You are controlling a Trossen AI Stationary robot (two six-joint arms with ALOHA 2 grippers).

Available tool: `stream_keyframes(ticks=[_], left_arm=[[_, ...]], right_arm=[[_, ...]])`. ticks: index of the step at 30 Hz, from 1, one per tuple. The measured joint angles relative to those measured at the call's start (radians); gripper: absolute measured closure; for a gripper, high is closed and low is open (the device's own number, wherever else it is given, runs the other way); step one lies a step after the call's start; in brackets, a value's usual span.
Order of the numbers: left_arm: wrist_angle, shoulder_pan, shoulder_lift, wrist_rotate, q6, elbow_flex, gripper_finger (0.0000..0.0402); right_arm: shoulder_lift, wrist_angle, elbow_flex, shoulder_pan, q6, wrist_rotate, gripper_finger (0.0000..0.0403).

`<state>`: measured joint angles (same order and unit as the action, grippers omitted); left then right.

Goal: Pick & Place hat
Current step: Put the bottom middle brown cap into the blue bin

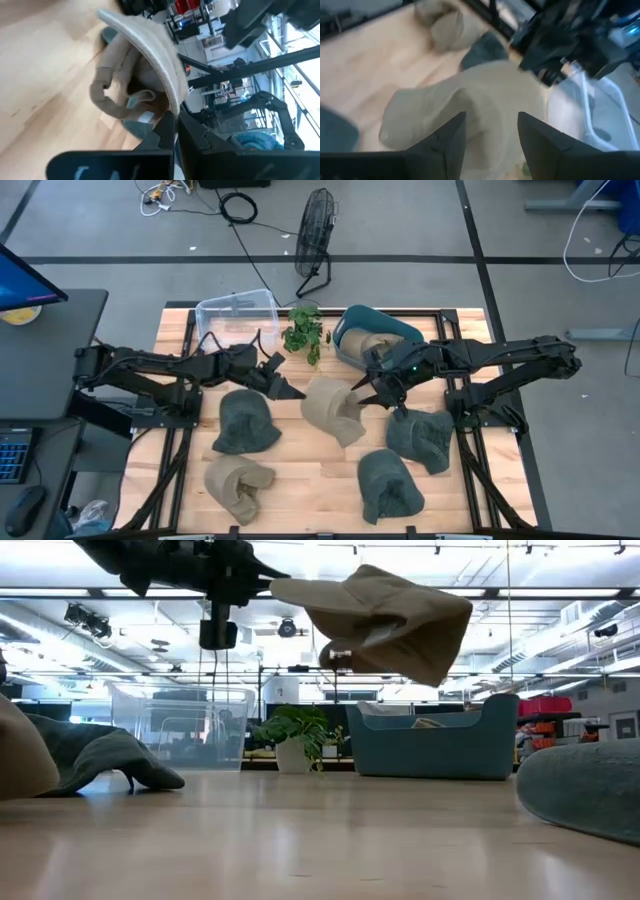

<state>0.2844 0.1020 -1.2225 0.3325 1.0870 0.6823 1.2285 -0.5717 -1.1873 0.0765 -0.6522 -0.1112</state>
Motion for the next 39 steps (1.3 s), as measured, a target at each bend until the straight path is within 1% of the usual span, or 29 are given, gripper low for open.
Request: stream_keyframes(ticks=[3,7,10,17,22,24,26,28,32,34,36,39], left_arm=[[0.007,0.010,0.008,0.000,0.000,0.000,0.0396],[0.039,0.014,0.008,0.000,0.002,0.000,0.0396],[0.072,0.013,0.008,0.000,0.012,0.000,0.0396],[0.067,0.006,0.008,0.000,0.027,0.000,0.0396],[0.067,0.006,0.007,0.000,0.028,0.000,0.0396],[0.067,0.006,0.007,0.000,0.028,0.000,0.0393],[0.067,0.007,0.007,0.000,0.027,0.000,0.0387],[0.067,0.007,0.006,-0.004,0.022,0.000,0.0382],[0.061,0.008,0.005,-0.023,0.020,0.000,0.0370],[0.058,0.008,0.005,-0.026,0.018,0.000,0.0360],[0.051,0.008,0.005,-0.026,0.002,0.000,0.0343],[0.029,0.008,0.005,-0.026,-0.056,0.000,0.0306]], right_arm=[[0.005,-0.050,0.000,0.000,-0.059,0.017,0.0223],[0.046,-0.057,-0.001,0.000,-0.138,0.025,0.0223],[0.091,-0.027,-0.001,0.000,-0.206,0.085,0.0223],[0.190,0.097,-0.001,0.000,-0.383,0.224,0.0223],[0.212,0.124,-0.001,-0.003,-0.424,0.230,0.0226],[0.215,0.124,-0.001,-0.003,-0.441,0.231,0.0238],[0.215,0.126,-0.001,-0.004,-0.440,0.231,0.0261],[0.215,0.124,-0.001,-0.004,-0.426,0.230,0.0296],[0.215,0.105,-0.001,-0.004,-0.375,0.231,0.0381],[0.215,0.098,-0.001,-0.004,-0.330,0.230,0.0391],[0.215,0.089,-0.001,-0.003,-0.275,0.226,0.0384],[0.215,0.061,-0.001,-0.003,-0.195,0.224,0.0391]])
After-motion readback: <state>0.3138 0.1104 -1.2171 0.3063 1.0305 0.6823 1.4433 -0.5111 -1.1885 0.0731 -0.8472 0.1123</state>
